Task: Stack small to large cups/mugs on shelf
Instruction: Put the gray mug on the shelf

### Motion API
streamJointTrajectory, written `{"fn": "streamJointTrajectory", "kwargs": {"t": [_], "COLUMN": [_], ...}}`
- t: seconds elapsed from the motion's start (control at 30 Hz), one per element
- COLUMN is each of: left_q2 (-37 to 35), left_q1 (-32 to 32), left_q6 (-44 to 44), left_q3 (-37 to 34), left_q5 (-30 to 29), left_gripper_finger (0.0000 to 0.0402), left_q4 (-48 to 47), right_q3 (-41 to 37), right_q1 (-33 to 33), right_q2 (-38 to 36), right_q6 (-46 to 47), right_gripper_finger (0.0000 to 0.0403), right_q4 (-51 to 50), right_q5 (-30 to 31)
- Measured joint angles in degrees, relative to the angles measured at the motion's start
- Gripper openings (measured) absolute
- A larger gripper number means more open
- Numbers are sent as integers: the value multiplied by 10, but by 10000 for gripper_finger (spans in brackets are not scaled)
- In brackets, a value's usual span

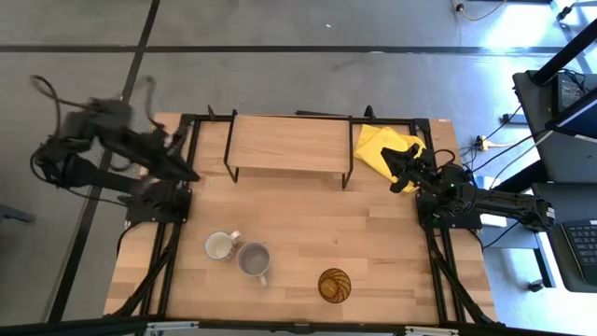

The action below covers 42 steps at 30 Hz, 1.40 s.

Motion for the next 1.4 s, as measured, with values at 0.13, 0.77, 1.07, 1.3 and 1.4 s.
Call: {"fn": "streamJointTrajectory", "kwargs": {"t": [0.13, 0.77, 1.07, 1.3, 1.4], "left_q2": [14, 42, 74, 172, 185], "left_q1": [-56, -315, -408, -398, -380], "left_q6": [-27, -41, -183, -132, -118], "left_q3": [47, -54, -53, -14, 34], "left_q5": [32, -171, -409, -369, -384], "left_gripper_finger": [0, 0, 0, 0, 0], "left_q4": [90, 278, -23, -137, -202], "right_q3": [0, 0, 0, 0, 0], "right_q1": [0, 0, 0, 0, 0], "right_q2": [0, 0, 0, 0, 0], "right_q6": [0, -1, 0, 0, -1], "right_gripper_finger": [78, 78, 78, 78, 78], "right_q4": [0, 0, 0, 0, 0], "right_q5": [0, 0, 0, 0, 0]}}
